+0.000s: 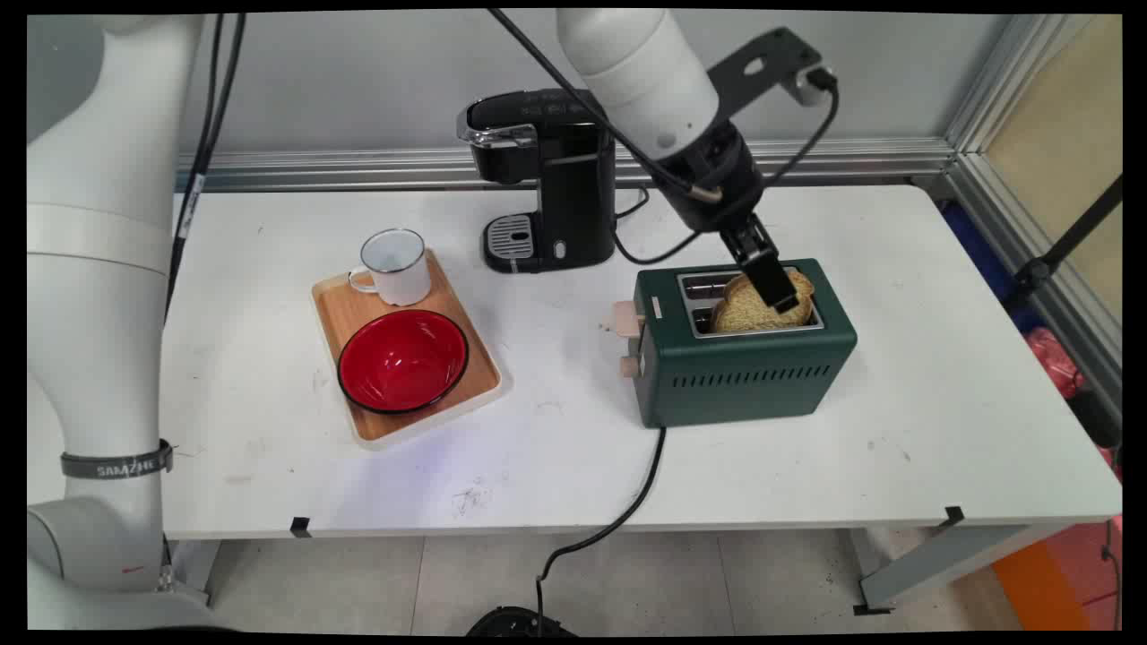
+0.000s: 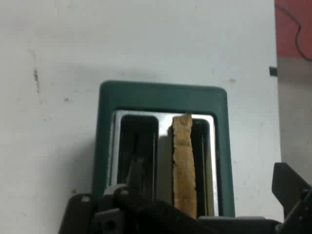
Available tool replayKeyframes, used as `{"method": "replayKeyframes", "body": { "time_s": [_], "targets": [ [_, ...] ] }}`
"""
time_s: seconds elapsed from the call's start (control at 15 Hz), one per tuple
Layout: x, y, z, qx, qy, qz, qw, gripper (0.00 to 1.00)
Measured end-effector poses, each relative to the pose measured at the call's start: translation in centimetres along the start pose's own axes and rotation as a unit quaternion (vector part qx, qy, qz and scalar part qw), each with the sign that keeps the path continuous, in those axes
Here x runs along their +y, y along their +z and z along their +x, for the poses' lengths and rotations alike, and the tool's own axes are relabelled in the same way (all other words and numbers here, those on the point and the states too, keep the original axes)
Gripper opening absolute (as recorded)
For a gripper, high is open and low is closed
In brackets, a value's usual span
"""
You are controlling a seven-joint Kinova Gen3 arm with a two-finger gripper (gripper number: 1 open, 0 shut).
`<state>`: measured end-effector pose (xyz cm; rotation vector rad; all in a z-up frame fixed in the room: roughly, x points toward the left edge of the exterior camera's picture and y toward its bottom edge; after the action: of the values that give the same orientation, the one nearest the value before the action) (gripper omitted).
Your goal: Press the toaster switch
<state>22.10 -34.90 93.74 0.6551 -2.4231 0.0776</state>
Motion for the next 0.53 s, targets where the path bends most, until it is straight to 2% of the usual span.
{"method": "replayKeyframes", "body": {
  "time_s": [0.27, 0.53],
  "targets": [
    [-0.3, -3.2, -0.4, 0.024, 0.007, 0.000, 0.9997, 1.00],
    [-0.7, -7.5, -2.8, 0.045, 0.019, 0.000, 0.9988, 1.00]
  ]
}}
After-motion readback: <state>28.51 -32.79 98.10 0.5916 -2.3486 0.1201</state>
